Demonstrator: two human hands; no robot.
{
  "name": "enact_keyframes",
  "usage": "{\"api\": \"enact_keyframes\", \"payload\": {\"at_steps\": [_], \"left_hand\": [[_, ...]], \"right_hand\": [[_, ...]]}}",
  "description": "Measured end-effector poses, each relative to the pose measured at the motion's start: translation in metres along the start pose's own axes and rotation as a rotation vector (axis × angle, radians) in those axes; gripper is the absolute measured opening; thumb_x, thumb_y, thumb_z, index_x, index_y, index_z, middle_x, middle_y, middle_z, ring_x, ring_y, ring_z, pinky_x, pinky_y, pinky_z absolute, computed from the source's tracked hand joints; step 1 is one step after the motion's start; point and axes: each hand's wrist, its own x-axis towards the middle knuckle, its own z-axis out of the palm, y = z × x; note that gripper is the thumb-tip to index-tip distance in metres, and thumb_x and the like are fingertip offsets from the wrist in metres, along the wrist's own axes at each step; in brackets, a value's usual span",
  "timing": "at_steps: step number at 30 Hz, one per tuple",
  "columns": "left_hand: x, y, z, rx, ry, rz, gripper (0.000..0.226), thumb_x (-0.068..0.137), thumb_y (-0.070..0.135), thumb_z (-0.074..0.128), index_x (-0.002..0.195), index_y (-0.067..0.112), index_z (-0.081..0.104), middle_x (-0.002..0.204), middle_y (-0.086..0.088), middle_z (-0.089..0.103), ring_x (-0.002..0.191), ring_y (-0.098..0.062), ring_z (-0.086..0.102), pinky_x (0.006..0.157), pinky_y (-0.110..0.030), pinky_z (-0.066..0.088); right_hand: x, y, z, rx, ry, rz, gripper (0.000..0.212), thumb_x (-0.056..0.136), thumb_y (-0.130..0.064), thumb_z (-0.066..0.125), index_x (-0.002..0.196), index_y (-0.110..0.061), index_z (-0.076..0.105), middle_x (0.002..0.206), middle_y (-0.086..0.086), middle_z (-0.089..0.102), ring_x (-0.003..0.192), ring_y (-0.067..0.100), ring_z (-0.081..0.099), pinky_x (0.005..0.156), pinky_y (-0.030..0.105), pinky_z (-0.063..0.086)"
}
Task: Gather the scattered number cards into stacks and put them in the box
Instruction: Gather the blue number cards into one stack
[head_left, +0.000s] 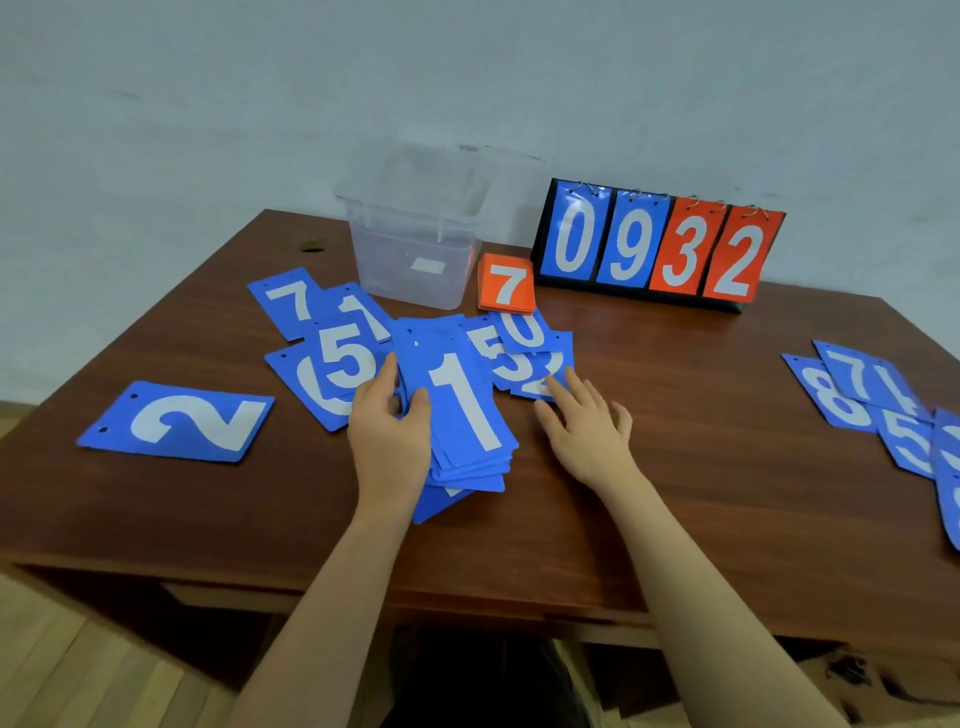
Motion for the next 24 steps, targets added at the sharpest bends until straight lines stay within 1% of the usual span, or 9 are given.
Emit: {"api": "enact_keyframes", "payload": {"at_steps": [2,4,7,9,13,16,19,22,24], "left_hand": [[0.001,-0.001,0.003,0.002,-0.009,-0.013,0.048,0.091,0.013,0.056,0.137,0.017,0.043,0.121,-0.002,0.053,0.098,-0.017,0.060,0.070,-0.032,0.055],[-0.001,0.000,0.007,-0.017,-0.015,-0.046,0.048,0.091,0.012,0.056,0.137,0.017,0.043,0.118,0.002,0.053,0.093,-0.011,0.059,0.069,-0.030,0.055],[-0.005,0.005,0.014,-0.033,-0.029,-0.064,0.048,0.091,0.011,0.055,0.137,0.017,0.043,0.104,0.012,0.051,0.079,-0.004,0.055,0.073,-0.036,0.056],[-0.007,0.006,0.019,-0.021,-0.037,-0.079,0.048,0.091,0.011,0.055,0.137,0.019,0.043,0.093,0.018,0.047,0.073,-0.002,0.052,0.075,-0.037,0.055],[-0.020,0.005,0.027,-0.010,-0.049,-0.102,0.046,0.092,0.014,0.055,0.136,0.023,0.045,0.106,0.010,0.051,0.083,-0.004,0.057,0.077,-0.039,0.056],[-0.031,0.002,0.031,-0.003,-0.056,-0.093,0.046,0.092,0.014,0.054,0.136,0.022,0.045,0.105,0.008,0.048,0.085,-0.007,0.058,0.073,-0.038,0.056],[-0.036,0.001,0.032,0.008,-0.060,-0.076,0.047,0.092,0.013,0.054,0.137,0.022,0.045,0.110,0.006,0.049,0.095,-0.012,0.059,0.077,-0.041,0.056],[-0.036,0.002,0.029,-0.002,-0.054,-0.095,0.046,0.092,0.012,0.054,0.137,0.020,0.044,0.109,0.006,0.048,0.081,-0.008,0.058,0.071,-0.041,0.057],[-0.035,0.001,0.027,-0.002,-0.052,-0.085,0.046,0.092,0.011,0.054,0.136,0.020,0.045,0.106,0.006,0.049,0.080,-0.010,0.058,0.070,-0.046,0.057]], "right_hand": [[0.000,0.005,-0.001,-0.107,-0.038,-0.047,0.048,0.099,-0.048,0.024,0.145,-0.034,0.028,0.157,-0.006,0.017,0.146,0.012,0.009,0.114,0.045,-0.002],[-0.006,0.010,-0.003,-0.129,0.025,-0.066,0.045,0.099,-0.047,0.026,0.140,-0.031,0.039,0.153,-0.006,0.030,0.143,0.011,0.018,0.113,0.044,0.000],[-0.024,0.020,-0.003,-0.123,0.157,-0.088,0.033,0.098,-0.043,0.035,0.117,-0.026,0.055,0.132,-0.011,0.052,0.134,0.011,0.035,0.111,0.042,0.003],[-0.039,0.029,-0.005,-0.093,0.206,-0.092,0.026,0.097,-0.042,0.039,0.103,-0.024,0.058,0.117,-0.014,0.057,0.125,0.009,0.043,0.109,0.038,0.005],[-0.058,0.039,-0.014,0.021,0.280,-0.054,0.026,0.095,-0.041,0.045,0.086,-0.021,0.060,0.099,-0.011,0.059,0.102,0.011,0.053,0.098,0.027,0.009],[-0.062,0.043,-0.012,0.113,0.364,0.004,0.023,0.091,-0.041,0.054,0.102,-0.023,0.063,0.119,-0.010,0.052,0.110,0.012,0.049,0.099,0.031,0.014],[-0.056,0.038,-0.011,0.117,0.348,0.136,0.051,0.082,-0.052,0.060,0.123,-0.021,0.054,0.132,-0.002,0.041,0.122,0.019,0.038,0.103,0.038,0.019],[-0.046,0.029,-0.011,0.082,0.243,0.268,0.077,0.072,-0.065,0.064,0.129,-0.017,0.047,0.139,0.003,0.033,0.129,0.024,0.029,0.107,0.041,0.018],[-0.043,0.026,-0.009,0.085,0.210,0.289,0.082,0.069,-0.067,0.065,0.131,-0.016,0.046,0.141,0.003,0.031,0.131,0.025,0.027,0.108,0.041,0.017]]}}
